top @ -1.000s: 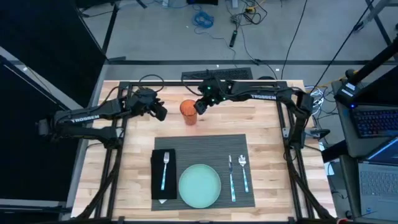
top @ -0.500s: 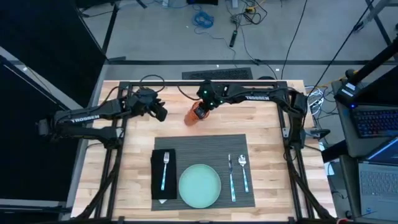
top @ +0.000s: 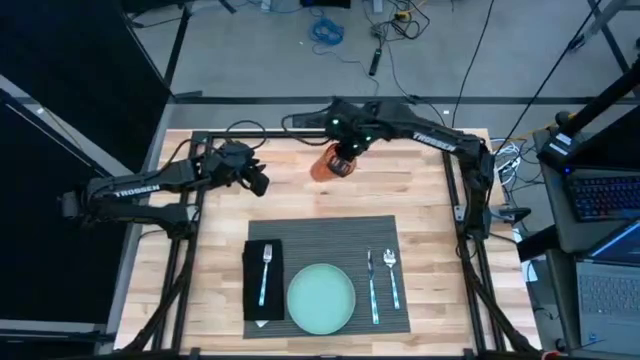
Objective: Set table place
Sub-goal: Put the orange cup on the gray table mat
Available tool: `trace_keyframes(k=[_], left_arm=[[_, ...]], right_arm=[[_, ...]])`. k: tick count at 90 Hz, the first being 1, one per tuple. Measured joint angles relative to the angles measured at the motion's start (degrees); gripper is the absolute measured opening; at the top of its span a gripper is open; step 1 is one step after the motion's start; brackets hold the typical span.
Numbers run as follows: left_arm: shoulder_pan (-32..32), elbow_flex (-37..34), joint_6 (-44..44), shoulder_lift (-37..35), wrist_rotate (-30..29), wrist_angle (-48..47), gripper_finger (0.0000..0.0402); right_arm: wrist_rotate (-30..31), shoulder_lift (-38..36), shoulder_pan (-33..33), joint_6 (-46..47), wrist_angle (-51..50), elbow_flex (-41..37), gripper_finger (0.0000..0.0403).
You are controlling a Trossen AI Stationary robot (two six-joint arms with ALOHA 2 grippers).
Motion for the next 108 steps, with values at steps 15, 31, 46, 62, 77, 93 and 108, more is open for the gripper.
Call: trace_keyframes(k=[15, 31, 46, 62, 77, 93, 108], left_arm=[[0.0, 0.0, 2.9, 0.0, 3.4, 0.7, 0.0105], [0.1, 0.0, 6.3, 0.0, 5.8, 1.5, 0.0105], [0.2, 0.0, 8.8, 0.0, 8.4, 1.7, 0.0105], [0.2, 0.0, 11.9, 0.0, 12.0, 1.9, 0.0105], [0.2, 0.0, 13.2, 0.0, 14.3, 2.6, 0.0105], [0.2, 0.0, 13.3, 0.0, 16.3, 2.7, 0.0105], [0.2, 0.0, 12.9, 0.0, 16.3, 2.8, 0.0105]], right_arm=[[0.1, 0.1, 2.8, 5.2, -9.8, 2.3, 0.0], [-2.1, 1.0, 8.1, 10.6, -9.8, -1.0, 0.0], [-3.3, 1.3, 11.3, 17.0, -10.0, -5.6, 0.0], [-4.5, 1.4, 13.5, 23.2, -7.7, -11.9, 0.0], [-4.8, 1.3, 15.4, 27.2, -1.8, -18.0, 0.0], [-6.0, 1.3, 16.6, 29.3, 4.1, -23.1, 0.0], [-5.8, 1.3, 16.8, 29.9, 5.4, -26.0, 0.0]])
